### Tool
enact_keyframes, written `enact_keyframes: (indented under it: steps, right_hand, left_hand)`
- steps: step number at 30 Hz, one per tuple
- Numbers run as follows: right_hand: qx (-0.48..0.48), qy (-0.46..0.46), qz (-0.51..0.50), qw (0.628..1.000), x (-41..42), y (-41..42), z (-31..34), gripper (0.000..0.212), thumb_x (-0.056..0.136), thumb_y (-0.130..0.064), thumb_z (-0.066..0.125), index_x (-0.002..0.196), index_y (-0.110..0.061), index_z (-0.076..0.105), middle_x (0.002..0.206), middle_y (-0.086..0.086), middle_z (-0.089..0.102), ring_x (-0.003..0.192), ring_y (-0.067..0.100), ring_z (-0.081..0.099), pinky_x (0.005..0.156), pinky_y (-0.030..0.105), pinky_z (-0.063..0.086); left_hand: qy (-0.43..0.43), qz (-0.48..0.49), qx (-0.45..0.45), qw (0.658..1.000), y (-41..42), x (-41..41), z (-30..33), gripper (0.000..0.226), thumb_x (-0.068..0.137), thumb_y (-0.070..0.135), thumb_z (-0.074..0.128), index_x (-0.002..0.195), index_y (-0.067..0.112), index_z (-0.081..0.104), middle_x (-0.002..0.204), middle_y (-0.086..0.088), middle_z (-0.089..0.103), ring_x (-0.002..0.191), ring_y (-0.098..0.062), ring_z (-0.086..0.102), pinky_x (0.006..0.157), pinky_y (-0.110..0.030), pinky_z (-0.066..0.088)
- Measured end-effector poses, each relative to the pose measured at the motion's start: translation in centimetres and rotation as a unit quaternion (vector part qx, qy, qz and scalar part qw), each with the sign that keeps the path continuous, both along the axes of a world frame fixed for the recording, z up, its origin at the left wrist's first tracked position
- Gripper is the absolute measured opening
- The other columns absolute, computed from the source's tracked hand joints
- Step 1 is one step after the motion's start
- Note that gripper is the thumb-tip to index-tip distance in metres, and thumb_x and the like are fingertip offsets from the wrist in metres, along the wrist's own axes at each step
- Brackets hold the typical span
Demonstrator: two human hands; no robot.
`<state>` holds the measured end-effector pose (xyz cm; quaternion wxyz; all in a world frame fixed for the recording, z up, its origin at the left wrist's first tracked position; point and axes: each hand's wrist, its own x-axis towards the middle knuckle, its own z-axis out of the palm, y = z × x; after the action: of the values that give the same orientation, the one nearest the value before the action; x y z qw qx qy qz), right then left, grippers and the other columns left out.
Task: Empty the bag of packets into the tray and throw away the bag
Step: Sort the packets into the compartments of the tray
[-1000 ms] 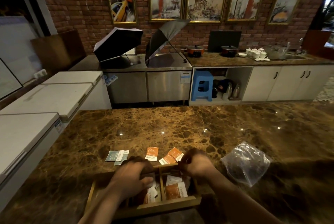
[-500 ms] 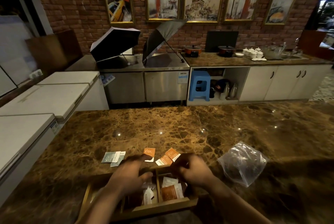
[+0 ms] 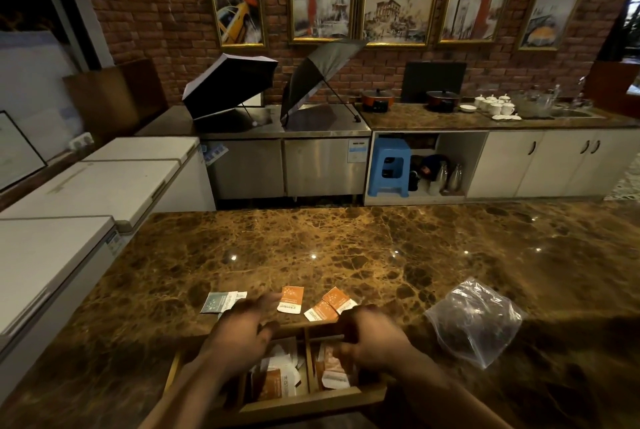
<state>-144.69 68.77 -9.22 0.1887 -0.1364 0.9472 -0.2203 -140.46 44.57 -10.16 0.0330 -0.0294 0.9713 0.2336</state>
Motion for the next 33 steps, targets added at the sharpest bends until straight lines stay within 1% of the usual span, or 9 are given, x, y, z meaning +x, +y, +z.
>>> enact_keyframes:
  steps: [5,8,11,14,19,26,29,31,33]
  right_hand:
    - [-0.075,0.083,-0.071,0.991,-2.4,0.8,1.0,0.018,0.09,-0.04,0.071,0.107,-0.037,0.069,0.099,-0.011,0.07,0.087,0.003,0.066,0.079,0.025,0.059]
    - [-0.027,0.132,-0.073,0.988,-4.3,1.2,1.3,0.011,0.093,-0.034,0.067,0.103,-0.038,0.067,0.107,-0.012,0.065,0.091,0.003,0.06,0.071,0.016,0.048]
    - [0.006,0.141,-0.065,0.988,-5.9,1.0,0.8,0.024,0.093,-0.03,0.067,0.117,-0.035,0.063,0.12,-0.005,0.061,0.103,0.011,0.059,0.084,0.024,0.053]
    - [0.049,0.129,-0.019,0.99,-6.6,0.1,0.5,0.038,0.094,-0.032,0.066,0.131,-0.034,0.057,0.133,-0.004,0.058,0.12,0.016,0.055,0.099,0.03,0.05]
    - [0.067,0.046,0.019,0.996,-7.7,-1.8,-0.9,0.058,0.093,-0.033,0.068,0.146,-0.033,0.046,0.147,-0.001,0.05,0.135,0.021,0.048,0.111,0.038,0.044]
    - [0.094,0.063,0.004,0.994,-9.2,-3.1,-3.0,0.062,0.088,-0.024,0.074,0.144,-0.034,0.051,0.143,0.0,0.053,0.133,0.022,0.049,0.112,0.038,0.042]
    - [0.088,0.078,-0.005,0.993,-9.9,-3.2,-3.8,0.055,0.085,-0.021,0.076,0.136,-0.031,0.058,0.137,0.001,0.058,0.129,0.022,0.052,0.108,0.037,0.044]
    - [0.074,0.085,-0.017,0.994,-10.0,-3.1,-3.9,0.05,0.083,-0.017,0.076,0.13,-0.029,0.061,0.132,0.001,0.061,0.124,0.022,0.055,0.104,0.035,0.047]
    - [0.056,0.086,-0.027,0.994,-10.0,-2.8,-4.1,0.049,0.081,-0.013,0.077,0.125,-0.03,0.063,0.128,-0.001,0.062,0.121,0.021,0.057,0.102,0.034,0.048]
  left_hand:
    - [0.002,0.008,-0.003,1.0,-0.6,-0.9,-0.3,0.049,0.097,0.042,0.054,0.143,0.047,0.036,0.148,0.007,0.048,0.131,-0.015,0.048,0.103,-0.029,0.041]
    - [-0.003,0.008,-0.016,1.0,-0.5,-2.0,-0.2,0.052,0.097,0.044,0.054,0.146,0.042,0.036,0.151,0.006,0.043,0.135,-0.017,0.044,0.107,-0.031,0.038]
    - [-0.005,0.002,-0.026,1.0,-0.2,-3.6,0.1,0.051,0.096,0.042,0.056,0.145,0.039,0.04,0.145,0.006,0.048,0.128,-0.016,0.048,0.104,-0.031,0.042]
    - [-0.003,-0.006,-0.046,0.999,0.4,-5.2,0.1,0.049,0.094,0.046,0.055,0.141,0.042,0.043,0.139,0.008,0.052,0.125,-0.015,0.049,0.099,-0.031,0.045]
    - [-0.021,-0.028,-0.044,0.998,1.0,-7.6,-1.1,0.05,0.095,0.044,0.051,0.144,0.042,0.043,0.148,0.01,0.046,0.133,-0.016,0.043,0.108,-0.035,0.038]
    - [-0.053,-0.075,-0.109,0.99,2.1,-10.0,-3.0,0.059,0.096,0.03,0.056,0.151,0.04,0.035,0.159,0.008,0.036,0.143,-0.017,0.034,0.117,-0.038,0.029]
    - [-0.043,-0.08,-0.142,0.986,2.4,-10.4,-3.5,0.053,0.098,0.027,0.047,0.149,0.039,0.038,0.151,0.007,0.045,0.136,-0.018,0.041,0.111,-0.038,0.033]
    - [-0.033,-0.07,-0.164,0.983,2.4,-10.6,-3.5,0.053,0.095,0.025,0.052,0.145,0.04,0.042,0.144,0.006,0.05,0.131,-0.02,0.045,0.107,-0.038,0.036]
    - [-0.037,-0.064,-0.174,0.982,2.3,-10.8,-3.5,0.052,0.09,0.029,0.061,0.139,0.039,0.046,0.138,0.005,0.052,0.126,-0.021,0.048,0.105,-0.038,0.04]
